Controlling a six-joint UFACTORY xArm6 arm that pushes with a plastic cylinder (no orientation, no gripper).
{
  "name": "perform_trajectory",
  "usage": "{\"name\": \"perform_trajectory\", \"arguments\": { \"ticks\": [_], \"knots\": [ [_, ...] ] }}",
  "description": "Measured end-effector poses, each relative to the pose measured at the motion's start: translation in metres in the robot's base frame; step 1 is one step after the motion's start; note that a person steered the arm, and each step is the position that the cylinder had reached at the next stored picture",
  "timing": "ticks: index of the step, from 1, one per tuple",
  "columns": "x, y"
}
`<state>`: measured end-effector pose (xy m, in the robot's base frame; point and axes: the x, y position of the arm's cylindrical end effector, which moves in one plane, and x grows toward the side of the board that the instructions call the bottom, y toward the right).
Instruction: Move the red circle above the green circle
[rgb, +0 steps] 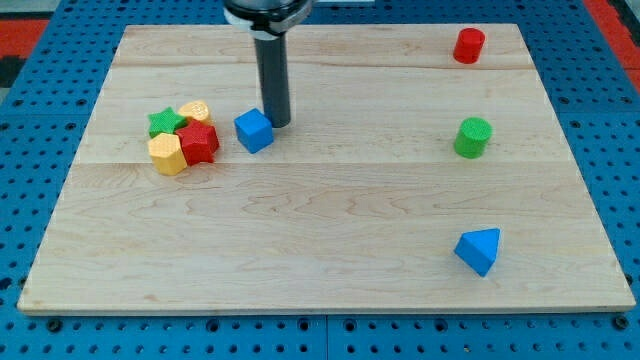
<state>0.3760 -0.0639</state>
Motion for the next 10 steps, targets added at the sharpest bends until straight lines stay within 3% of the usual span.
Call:
{"name": "perform_trajectory", "arguments": {
  "ticks": [1,2,4,6,8,9,10],
  "knots": [
    [-0.001,0.0],
    [-0.011,0.095],
    [-0.07,0.269],
    [-0.157,0.378],
    [-0.155,0.247],
    [-0.124,0.2],
    [-0.13,0.196]
  ]
}}
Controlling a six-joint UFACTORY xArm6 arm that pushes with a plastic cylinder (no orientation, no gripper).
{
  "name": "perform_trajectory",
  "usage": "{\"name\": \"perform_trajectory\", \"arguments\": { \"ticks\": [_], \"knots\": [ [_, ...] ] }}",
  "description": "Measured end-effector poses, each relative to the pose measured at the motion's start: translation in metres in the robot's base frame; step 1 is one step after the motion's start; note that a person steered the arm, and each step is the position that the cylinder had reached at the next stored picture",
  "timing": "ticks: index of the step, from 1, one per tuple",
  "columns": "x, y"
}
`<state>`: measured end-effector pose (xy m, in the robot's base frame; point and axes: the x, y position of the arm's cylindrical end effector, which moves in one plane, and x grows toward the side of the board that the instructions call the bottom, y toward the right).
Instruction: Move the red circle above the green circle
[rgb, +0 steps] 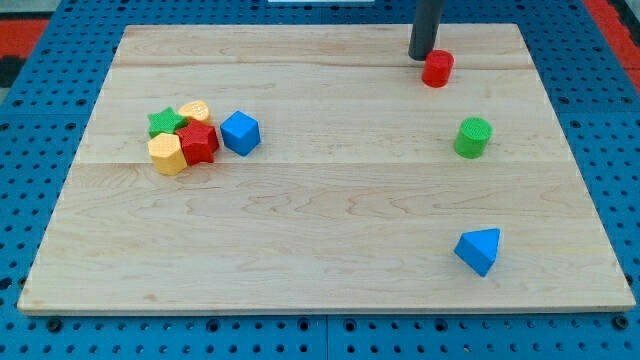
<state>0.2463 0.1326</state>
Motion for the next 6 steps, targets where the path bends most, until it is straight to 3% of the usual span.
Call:
{"name": "perform_trajectory", "arguments": {
  "ticks": [5,6],
  "knots": [
    [0.059,0.044],
    [0.083,0.018]
  ]
}}
